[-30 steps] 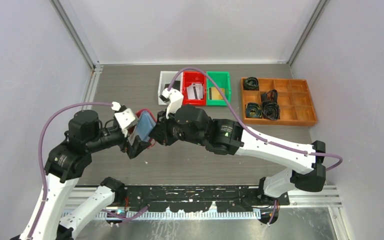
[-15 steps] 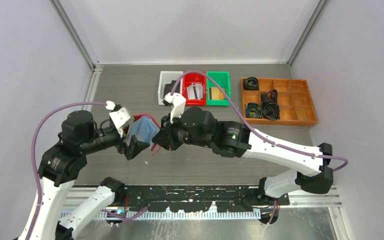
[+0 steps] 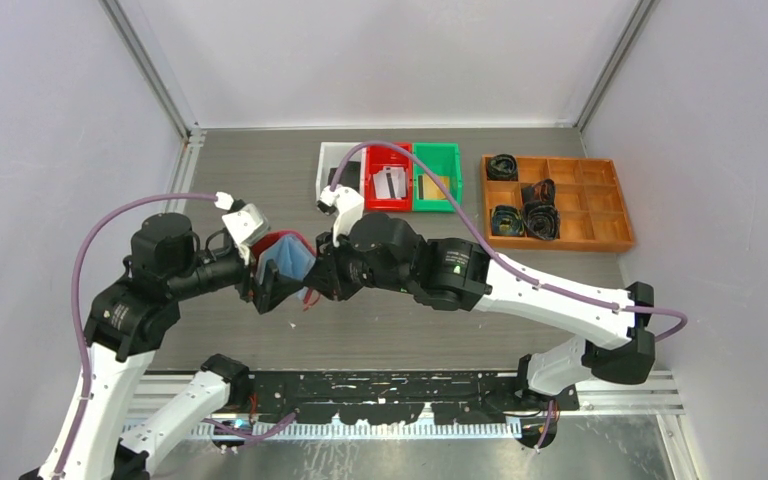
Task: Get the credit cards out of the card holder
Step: Remove the credit card from the card holder.
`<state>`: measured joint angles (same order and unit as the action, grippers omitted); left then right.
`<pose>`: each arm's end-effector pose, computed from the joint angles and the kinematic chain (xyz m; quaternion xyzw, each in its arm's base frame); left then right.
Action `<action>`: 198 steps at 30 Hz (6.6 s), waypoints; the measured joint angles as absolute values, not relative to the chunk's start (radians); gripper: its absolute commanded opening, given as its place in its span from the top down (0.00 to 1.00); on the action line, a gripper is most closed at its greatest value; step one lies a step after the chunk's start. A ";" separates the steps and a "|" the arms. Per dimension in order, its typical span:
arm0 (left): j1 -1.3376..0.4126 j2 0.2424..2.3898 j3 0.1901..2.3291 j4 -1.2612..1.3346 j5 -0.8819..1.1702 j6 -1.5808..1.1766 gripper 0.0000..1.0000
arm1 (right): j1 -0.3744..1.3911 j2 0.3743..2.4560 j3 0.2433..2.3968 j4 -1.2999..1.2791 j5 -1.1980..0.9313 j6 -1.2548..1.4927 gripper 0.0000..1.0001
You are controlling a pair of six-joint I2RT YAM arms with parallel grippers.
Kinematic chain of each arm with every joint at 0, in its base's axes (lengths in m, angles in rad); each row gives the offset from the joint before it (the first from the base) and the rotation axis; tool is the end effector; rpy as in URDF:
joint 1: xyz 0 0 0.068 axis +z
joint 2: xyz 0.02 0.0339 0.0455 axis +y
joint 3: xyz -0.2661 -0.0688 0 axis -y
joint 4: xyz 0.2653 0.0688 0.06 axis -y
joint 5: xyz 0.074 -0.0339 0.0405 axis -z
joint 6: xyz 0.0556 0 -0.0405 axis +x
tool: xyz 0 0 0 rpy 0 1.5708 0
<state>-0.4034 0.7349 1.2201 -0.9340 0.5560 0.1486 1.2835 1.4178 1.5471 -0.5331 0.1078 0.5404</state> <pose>0.1159 -0.0814 0.4161 0.3624 0.7436 -0.2955 0.4779 0.1060 0.3375 0.4194 -0.2749 0.7872 0.4075 0.3724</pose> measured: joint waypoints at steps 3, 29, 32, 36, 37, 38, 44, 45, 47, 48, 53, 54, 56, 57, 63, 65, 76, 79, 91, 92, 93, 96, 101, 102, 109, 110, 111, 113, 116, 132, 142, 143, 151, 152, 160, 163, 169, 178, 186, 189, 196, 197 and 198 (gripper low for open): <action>-0.403 0.733 1.220 -0.936 0.546 0.150 0.11 | 1.284 1.425 1.556 -0.545 0.122 0.544 0.99; -0.411 0.583 1.099 -0.860 0.170 0.270 0.44 | 1.281 1.500 1.601 -0.575 0.188 0.582 0.99; -0.410 0.575 1.088 -0.853 0.149 0.266 0.47 | 1.288 1.500 1.602 -0.578 0.165 0.582 0.99; -0.410 0.569 1.088 -0.853 0.155 0.255 0.50 | 1.288 1.499 1.602 -0.579 0.136 0.579 0.99; -0.410 0.568 1.089 -0.854 0.161 0.248 0.47 | 1.288 1.497 1.602 -0.579 0.128 0.576 0.99; -0.410 0.568 1.090 -0.857 0.170 0.244 0.41 | 1.288 1.496 1.600 -0.578 0.119 0.572 0.99; -0.410 0.580 1.142 -0.933 0.291 0.240 0.00 | 1.288 1.399 1.483 -0.540 0.034 0.516 0.99; -0.410 0.582 1.153 -0.942 0.306 0.242 0.00 | 1.288 1.378 1.464 -0.538 0.015 0.503 0.99; -0.410 0.582 1.167 -0.951 0.319 0.240 0.00 | 1.288 1.339 1.434 -0.528 -0.019 0.479 0.99; -0.410 0.582 1.170 -0.951 0.324 0.239 0.00 | 1.288 1.318 1.420 -0.520 -0.040 0.466 0.99; -0.410 0.582 1.175 -0.950 0.344 0.217 0.00 | 1.287 1.225 1.365 -0.478 -0.136 0.396 0.99; -0.410 0.585 1.181 -0.953 0.361 0.211 0.01 | 1.287 1.209 1.356 -0.474 -0.151 0.385 0.99; -0.410 0.599 1.214 -0.970 0.429 0.191 0.02 | 1.287 1.188 1.346 -0.468 -0.177 0.364 0.99; -0.410 0.613 1.240 -0.979 0.476 0.181 0.02 | 1.287 1.182 1.343 -0.464 -0.189 0.355 0.99; -0.410 0.698 1.349 -1.037 0.716 0.135 0.00 | 1.288 1.169 1.332 -0.440 -0.260 0.299 0.99; -0.410 0.716 1.363 -1.057 0.762 0.134 0.00 | 1.288 1.164 1.323 -0.442 -0.278 0.278 0.99; -0.410 0.729 1.402 -1.180 0.838 0.165 0.29 | 1.288 1.111 1.309 -0.479 -0.289 0.182 0.99; -0.410 0.729 1.402 -1.184 0.837 0.162 0.48 | 1.288 1.108 1.309 -0.480 -0.290 0.178 0.99; -0.410 0.758 1.416 -1.219 0.873 0.162 1.00 | 1.288 1.081 1.262 -0.439 -0.255 0.184 0.63; -0.410 0.768 1.419 -1.227 0.878 0.161 1.00 | 1.288 1.081 1.257 -0.430 -0.247 0.187 0.59; -0.410 0.778 1.420 -1.232 0.884 0.159 1.00 | 1.287 1.080 1.252 -0.419 -0.241 0.189 0.53; -0.410 0.809 1.420 -1.241 0.897 0.152 1.00 | 1.276 1.079 1.238 -0.395 -0.218 0.198 0.43; -0.410 0.879 1.420 -1.239 0.892 0.122 1.00 | 1.155 1.054 1.225 -0.382 -0.205 0.259 0.40; -0.410 0.897 1.420 -1.238 0.882 0.111 1.00 | 1.118 1.042 1.225 -0.381 -0.203 0.277 0.39; -0.336 1.041 1.420 -1.217 0.812 0.044 1.00 | 0.860 0.883 1.224 -0.340 -0.247 0.476 0.39; -0.308 1.063 1.420 -1.211 0.815 0.027 1.00 | 0.859 0.875 1.224 -0.322 -0.281 0.508 0.40; -0.278 1.082 1.420 -1.201 0.821 0.006 1.00 | 0.859 0.869 1.223 -0.295 -0.320 0.546 0.40; -0.238 1.108 1.420 -1.186 0.842 -0.021 1.00 | 0.859 0.873 1.211 -0.208 -0.405 0.625 0.41; -0.208 1.126 1.427 -1.164 0.894 -0.059 1.00 | 0.860 0.928 1.139 -0.018 -0.532 0.781 0.44; -0.207 1.037 1.430 -1.060 1.102 -0.173 1.00 | 0.860 1.206 0.982 0.328 -0.701 1.067 0.52; -0.207 1.031 1.406 -1.009 1.136 -0.240 0.99 | 0.860 1.229 0.987 0.397 -0.719 1.095 0.54; -0.207 1.029 1.401 -0.998 1.136 -0.252 0.99 | 0.860 1.237 0.991 0.397 -0.719 1.095 0.56; -0.200 0.999 1.361 -0.920 1.130 -0.330 0.99 | 0.868 1.280 1.012 0.414 -0.722 1.106 0.75; -0.200 0.993 1.356 -0.914 1.130 -0.335 0.99 | 0.868 1.283 1.012 0.418 -0.723 1.110 0.79; -0.197 0.974 1.349 -0.906 1.142 -0.339 0.88 | 0.869 1.287 0.994 0.476 -0.721 1.136 0.98; -0.197 0.973 1.338 -0.906 1.149 -0.342 0.83 | 0.872 1.279 0.965 0.506 -0.705 1.139 0.99; -0.201 0.973 1.327 -0.898 1.180 -0.366 0.86 | 0.876 1.219 0.898 0.522 -0.665 1.128 0.99; -0.203 0.963 1.297 -0.844 1.196 -0.417 1.00 | 0.884 1.171 0.863 0.518 -0.628 1.099 0.95; -0.203 0.960 1.297 -0.812 1.196 -0.442 1.00 | 0.902 1.187 0.850 0.573 -0.622 1.116 0.72; -0.203 0.953 1.297 -0.805 1.195 -0.442 1.00 | 0.904 1.235 0.879 0.604 -0.623 1.133 0.72; -0.202 0.946 1.303 -0.804 1.200 -0.443 1.00 | 0.903 1.268 0.912 0.696 -0.630 1.177 0.87; -0.202 0.945 1.306 -0.803 1.200 -0.443 1.00 | 0.901 1.267 0.902 0.708 -0.628 1.180 0.87; -0.202 0.944 1.306 -0.804 1.200 -0.443 1.00 | 0.901 1.262 0.893 0.711 -0.625 1.181 0.88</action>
